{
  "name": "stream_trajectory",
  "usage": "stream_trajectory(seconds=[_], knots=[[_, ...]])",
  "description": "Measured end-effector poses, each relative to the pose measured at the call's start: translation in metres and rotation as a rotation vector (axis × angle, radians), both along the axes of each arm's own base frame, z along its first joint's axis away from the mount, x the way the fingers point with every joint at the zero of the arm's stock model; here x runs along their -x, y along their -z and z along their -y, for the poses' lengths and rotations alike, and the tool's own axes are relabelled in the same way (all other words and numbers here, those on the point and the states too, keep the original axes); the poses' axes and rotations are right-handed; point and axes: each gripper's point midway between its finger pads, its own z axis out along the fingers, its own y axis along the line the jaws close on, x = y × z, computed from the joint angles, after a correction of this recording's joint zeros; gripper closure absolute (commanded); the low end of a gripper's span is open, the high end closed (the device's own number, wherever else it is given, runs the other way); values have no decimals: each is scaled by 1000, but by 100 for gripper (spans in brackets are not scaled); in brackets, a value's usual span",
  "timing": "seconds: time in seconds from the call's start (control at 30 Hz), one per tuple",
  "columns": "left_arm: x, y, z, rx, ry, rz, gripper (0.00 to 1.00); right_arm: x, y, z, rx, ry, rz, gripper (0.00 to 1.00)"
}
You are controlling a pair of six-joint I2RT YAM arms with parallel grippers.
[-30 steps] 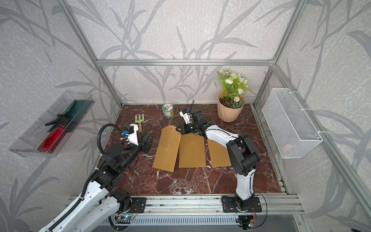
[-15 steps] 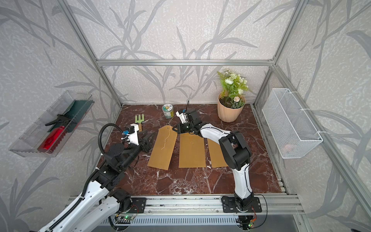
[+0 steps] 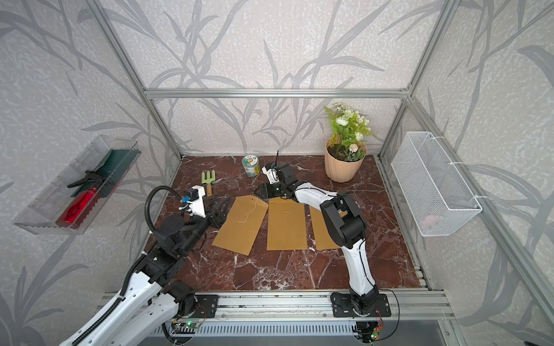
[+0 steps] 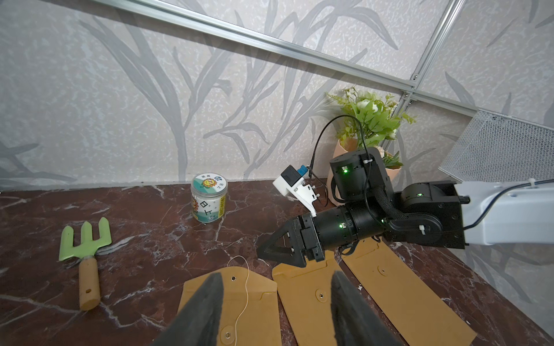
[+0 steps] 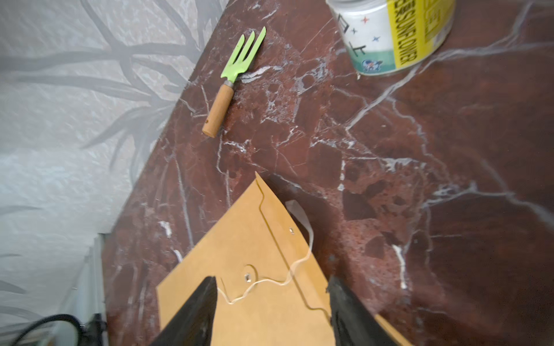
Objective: Open the file bag
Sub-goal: Place the file bag at the center of the board.
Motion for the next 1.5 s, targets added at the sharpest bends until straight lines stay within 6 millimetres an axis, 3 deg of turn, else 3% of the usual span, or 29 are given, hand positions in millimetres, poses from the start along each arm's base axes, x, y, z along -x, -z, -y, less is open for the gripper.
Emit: stream_trajectory(seconds=[0.13,0.23,0.27,0.37,0.4,0.47,0.53,0.6,0.73,0.9,1.17,1.33,1.5], knots=[[-4,16,-26,-27,-141,-31,31,-1,-7,23,99,63,72,28],[-8,32,-52,-53,-278,-50,27,10,-31,48,150,111,148,26],[-9,38,-61,-62,-323,-56,22,14,-41,55,159,124,175,24],[-13,58,-91,-123,-473,-77,3,33,-81,89,180,183,284,16],[-15,64,-100,-146,-522,-79,1,41,-98,104,182,211,329,14],[-20,73,-112,-200,-588,-79,1,53,-121,130,192,259,400,2],[-28,86,-121,-270,-634,-84,1,66,-138,163,211,328,481,1],[-34,100,-127,-327,-656,-96,1,79,-139,192,245,384,543,1],[-48,121,-136,-402,-683,-125,1,104,-109,255,355,507,592,1],[-64,143,-146,-461,-702,-156,1,125,-77,300,456,604,695,1],[-83,172,-158,-431,-709,-167,1,118,-44,341,561,742,716,1],[-84,210,-158,-436,-677,-209,1,101,-18,350,609,769,692,1],[-95,196,-160,-396,-681,-174,1,84,6,351,623,770,696,1]])
